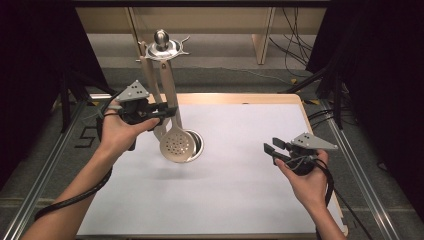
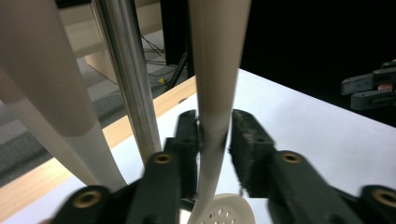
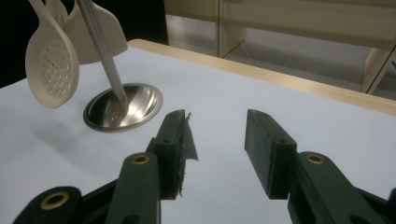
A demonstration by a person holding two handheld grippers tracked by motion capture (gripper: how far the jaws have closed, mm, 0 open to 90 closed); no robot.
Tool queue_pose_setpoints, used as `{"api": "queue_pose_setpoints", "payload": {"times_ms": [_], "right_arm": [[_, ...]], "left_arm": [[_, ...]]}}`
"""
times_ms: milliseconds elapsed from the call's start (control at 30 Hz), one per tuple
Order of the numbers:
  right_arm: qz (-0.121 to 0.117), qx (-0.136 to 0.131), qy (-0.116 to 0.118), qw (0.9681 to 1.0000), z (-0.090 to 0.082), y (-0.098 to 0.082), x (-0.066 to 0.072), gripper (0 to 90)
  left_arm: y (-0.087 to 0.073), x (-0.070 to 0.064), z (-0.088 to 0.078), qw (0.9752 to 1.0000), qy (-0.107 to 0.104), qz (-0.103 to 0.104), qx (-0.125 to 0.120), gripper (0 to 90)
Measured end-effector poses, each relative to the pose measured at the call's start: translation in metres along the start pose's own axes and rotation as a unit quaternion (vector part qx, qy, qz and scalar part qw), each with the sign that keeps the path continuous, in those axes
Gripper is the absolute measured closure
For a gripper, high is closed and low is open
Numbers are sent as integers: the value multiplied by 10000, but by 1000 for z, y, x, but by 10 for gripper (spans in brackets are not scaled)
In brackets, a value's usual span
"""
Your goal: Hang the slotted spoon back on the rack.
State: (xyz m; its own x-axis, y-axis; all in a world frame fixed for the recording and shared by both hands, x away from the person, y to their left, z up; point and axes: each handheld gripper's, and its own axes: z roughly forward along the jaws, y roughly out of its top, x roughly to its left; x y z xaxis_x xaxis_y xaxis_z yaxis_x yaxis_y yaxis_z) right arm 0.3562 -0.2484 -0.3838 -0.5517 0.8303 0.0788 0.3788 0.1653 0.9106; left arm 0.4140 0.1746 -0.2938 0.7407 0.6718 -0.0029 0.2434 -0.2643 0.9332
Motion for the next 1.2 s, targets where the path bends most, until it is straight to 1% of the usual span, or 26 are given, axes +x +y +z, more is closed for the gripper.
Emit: {"api": "queue_pose_setpoints", "payload": {"times_ms": [67,100,133,167,200,267,300,333,367,433,467,533,567,633,733,767,800,833,967,1000,1033,1067,1100,1133,1167,1200], "right_arm": [[18,30,-30,10000,0,0,0,589],[16,41,-28,10000,-1,0,0,588],[22,22,-33,10000,0,0,0,587],[-2,58,-15,10000,-1,0,0,585],[-201,-19,-46,9998,0,0,-3,585],[-135,0,-25,9999,-1,0,-3,582],[-18,3,-8,10000,0,-1,-2,582],[-121,8,-23,9999,0,-1,-3,582],[-64,26,-13,10000,0,-1,-3,582],[-74,42,-26,10000,0,-1,-3,582],[-127,30,-61,9999,0,-1,-4,582],[-105,42,-64,9999,0,-2,-4,582],[31,73,-55,10000,0,-2,-2,582],[6,53,-34,10000,1,-2,-3,582],[85,47,-24,9999,1,-3,-2,582],[-51,20,-17,10000,2,-3,-4,582],[-75,63,-40,9999,1,-3,-5,582],[41,106,-51,9999,1,-3,-2,582],[6,63,-40,10000,3,-4,-3,582],[-78,42,-28,10000,3,-4,-5,581],[-85,54,-62,9999,3,-4,-5,581],[-107,46,-79,9999,3,-4,-5,581],[-100,48,-80,9999,3,-4,-5,581],[-93,37,-69,9999,4,-5,-5,582],[-76,29,-40,10000,4,-5,-5,582],[-94,49,-68,9999,4,-5,-5,581]], "left_arm": [[-3,-1,-3,9999,22,93,-34,640],[-5,-1,-7,9996,97,243,-78,628],[-7,-2,-11,9994,154,306,-93,616],[-9,-3,-14,9992,175,333,-122,604],[-11,-4,-16,9990,200,363,-158,597],[-18,-7,-24,9983,286,413,-296,580],[-22,-8,-27,9981,320,415,-331,570],[-26,-10,-31,9976,386,434,-388,565],[-30,-11,-34,9970,453,429,-466,558],[-39,-13,-41,9955,581,458,-587,542],[-42,-14,-43,9950,621,478,-618,538],[-52,-15,-49,9941,705,485,-668,532],[-55,-15,-51,9939,735,482,-673,528],[-64,-14,-55,9934,766,450,-725,521],[-75,-12,-59,9930,842,388,-735,511],[-78,-11,-61,9929,870,367,-727,507],[-83,-10,-62,9928,892,340,-722,503],[-87,-9,-62,9927,915,320,-717,499],[-102,-7,-64,9922,1005,247,-691,493],[-106,-6,-64,9926,988,237,-666,491],[-111,-5,-65,9920,1060,216,-652,489],[-114,-6,-64,9930,961,195,-663,490],[-119,-4,-64,9926,976,239,-676,489],[-126,-5,-64,9927,1077,67,-547,488],[-130,-4,-64,9925,1105,61,-525,484],[-134,-3,-62,9930,1053,-45,-540,481]]}}
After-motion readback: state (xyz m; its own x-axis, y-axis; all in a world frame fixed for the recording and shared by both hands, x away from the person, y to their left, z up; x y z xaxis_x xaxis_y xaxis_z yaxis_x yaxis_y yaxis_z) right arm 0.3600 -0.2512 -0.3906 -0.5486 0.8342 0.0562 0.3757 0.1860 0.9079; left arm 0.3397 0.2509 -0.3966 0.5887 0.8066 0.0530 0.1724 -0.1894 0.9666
